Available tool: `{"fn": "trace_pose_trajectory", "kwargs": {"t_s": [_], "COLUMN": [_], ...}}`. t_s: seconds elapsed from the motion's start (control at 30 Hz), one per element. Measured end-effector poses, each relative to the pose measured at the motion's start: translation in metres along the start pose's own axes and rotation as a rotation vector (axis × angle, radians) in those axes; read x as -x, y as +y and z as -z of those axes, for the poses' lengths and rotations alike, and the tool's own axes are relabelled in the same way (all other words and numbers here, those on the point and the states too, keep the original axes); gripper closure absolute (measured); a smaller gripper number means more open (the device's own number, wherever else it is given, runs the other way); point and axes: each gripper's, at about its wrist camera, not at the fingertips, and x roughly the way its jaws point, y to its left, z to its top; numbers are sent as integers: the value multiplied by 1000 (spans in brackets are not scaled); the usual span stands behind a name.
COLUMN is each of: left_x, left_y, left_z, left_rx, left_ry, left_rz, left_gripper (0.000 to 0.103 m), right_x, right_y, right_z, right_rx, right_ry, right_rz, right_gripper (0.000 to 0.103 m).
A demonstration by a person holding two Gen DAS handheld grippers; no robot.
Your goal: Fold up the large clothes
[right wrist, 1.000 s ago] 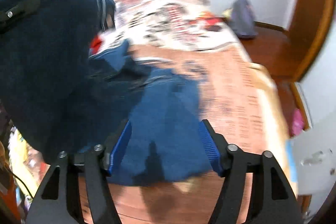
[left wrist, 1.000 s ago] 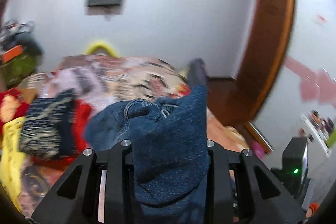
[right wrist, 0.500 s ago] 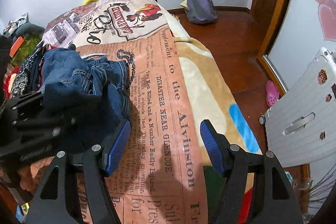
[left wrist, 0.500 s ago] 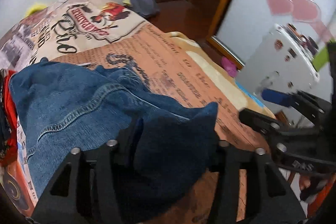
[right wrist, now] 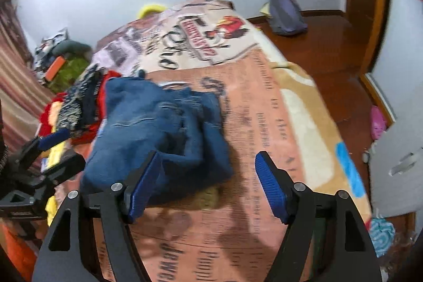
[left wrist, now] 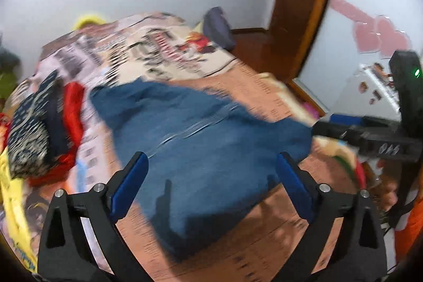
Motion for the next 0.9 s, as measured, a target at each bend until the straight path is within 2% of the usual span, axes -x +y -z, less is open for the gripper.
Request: {"fn": "trace_pose_trajectory", "kwargs": {"t_s": [0.13, 0.33, 0.43, 0.5, 0.53, 0.57, 0.63, 0.73, 0.83, 0.9], "left_x": [-8, -19, -31, -37, -39, -40, -41, -37, -32, -29], "left_y": [25, 40, 42, 45, 49, 53, 60, 72, 95, 113], "left_z": [27, 65, 77, 82, 84, 85, 84, 81, 81, 82], "left_rx": [15, 46, 44, 54, 64, 71, 71, 51, 84, 150], "left_ry": [75, 154, 181, 180, 169, 158, 146, 121, 117, 128], "left_rz": [-50, -12, -46, -41, -40, -33, -25, -97, -135, -109], "left_gripper": [6, 6, 6, 6, 2, 1, 0, 0, 0, 0], "right_x": [-23, -56, -66, -70, -72, -73, -73, -66, -52, -43], "right_y": [14, 10, 8, 10, 13, 15, 22, 36, 64, 85], "right_z": [5, 14, 13, 12, 12, 13, 12, 8, 4, 3], "right_rx": [2, -102, -150, -157, -155, -153, -150, -116, -27, 41], "right_ry": [53, 140, 179, 200, 210, 214, 216, 198, 152, 100], "right_rz": [-39, -74, -111, -127, -133, -138, -163, -154, -183, -176], "right_gripper": [31, 31, 31, 31, 33, 42, 55, 73, 79, 81]}}
